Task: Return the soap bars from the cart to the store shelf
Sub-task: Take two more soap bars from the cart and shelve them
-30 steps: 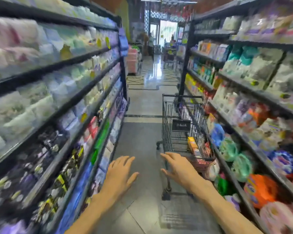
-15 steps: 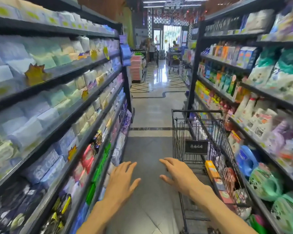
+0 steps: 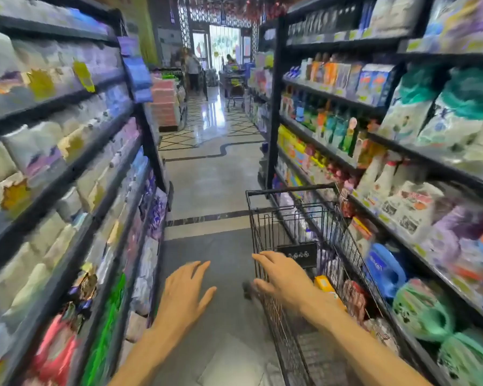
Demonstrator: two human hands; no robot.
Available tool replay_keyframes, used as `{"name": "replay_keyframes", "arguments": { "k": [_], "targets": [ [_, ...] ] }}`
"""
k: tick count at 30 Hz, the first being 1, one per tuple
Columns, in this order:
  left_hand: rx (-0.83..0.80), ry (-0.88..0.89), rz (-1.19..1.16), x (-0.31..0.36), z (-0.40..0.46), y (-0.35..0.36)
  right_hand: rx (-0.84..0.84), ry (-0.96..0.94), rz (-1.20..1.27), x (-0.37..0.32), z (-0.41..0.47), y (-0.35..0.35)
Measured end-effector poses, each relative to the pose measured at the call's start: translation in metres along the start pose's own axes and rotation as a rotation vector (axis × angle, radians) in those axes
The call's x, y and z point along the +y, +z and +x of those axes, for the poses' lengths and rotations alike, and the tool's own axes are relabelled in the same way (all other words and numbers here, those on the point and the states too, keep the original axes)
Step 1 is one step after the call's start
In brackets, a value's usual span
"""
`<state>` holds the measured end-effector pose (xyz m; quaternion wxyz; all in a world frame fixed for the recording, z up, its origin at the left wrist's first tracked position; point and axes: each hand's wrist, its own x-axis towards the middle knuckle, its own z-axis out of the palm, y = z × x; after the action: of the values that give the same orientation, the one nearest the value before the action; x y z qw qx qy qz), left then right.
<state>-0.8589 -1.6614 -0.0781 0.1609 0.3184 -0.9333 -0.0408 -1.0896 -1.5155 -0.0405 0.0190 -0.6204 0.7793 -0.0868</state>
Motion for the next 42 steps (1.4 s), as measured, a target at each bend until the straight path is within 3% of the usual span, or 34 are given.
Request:
{"name": "replay_keyframes", "arguments": {
  "k": [9, 18, 30, 37, 42],
  "targets": [
    [-0.127, 0.362, -0.085, -0.019, 0.207, 0.061, 0.043, 0.368, 0.002, 0.085, 0.091, -0.003],
    [-0.228, 0.789, -0.190, 0.061, 0.326, 0.113, 0.068, 0.794, -0.035, 0.153, 0.069, -0.021],
    [-0.385, 1.227, -0.271, 0.232, 0.362, 0.195, 0.142, 1.221, -0.022, 0.220, -0.036, 0.000],
    [-0.559, 1.349, -0.228, 0.287, 0.351, 0.267, 0.169, 1.467, 0.113, 0.226, -0.082, 0.070],
    [-0.742, 1.362, -0.124, 0.303, 0.345, 0.351, 0.093, 1.631, 0.304, 0.235, -0.093, 0.140]
  ]
}}
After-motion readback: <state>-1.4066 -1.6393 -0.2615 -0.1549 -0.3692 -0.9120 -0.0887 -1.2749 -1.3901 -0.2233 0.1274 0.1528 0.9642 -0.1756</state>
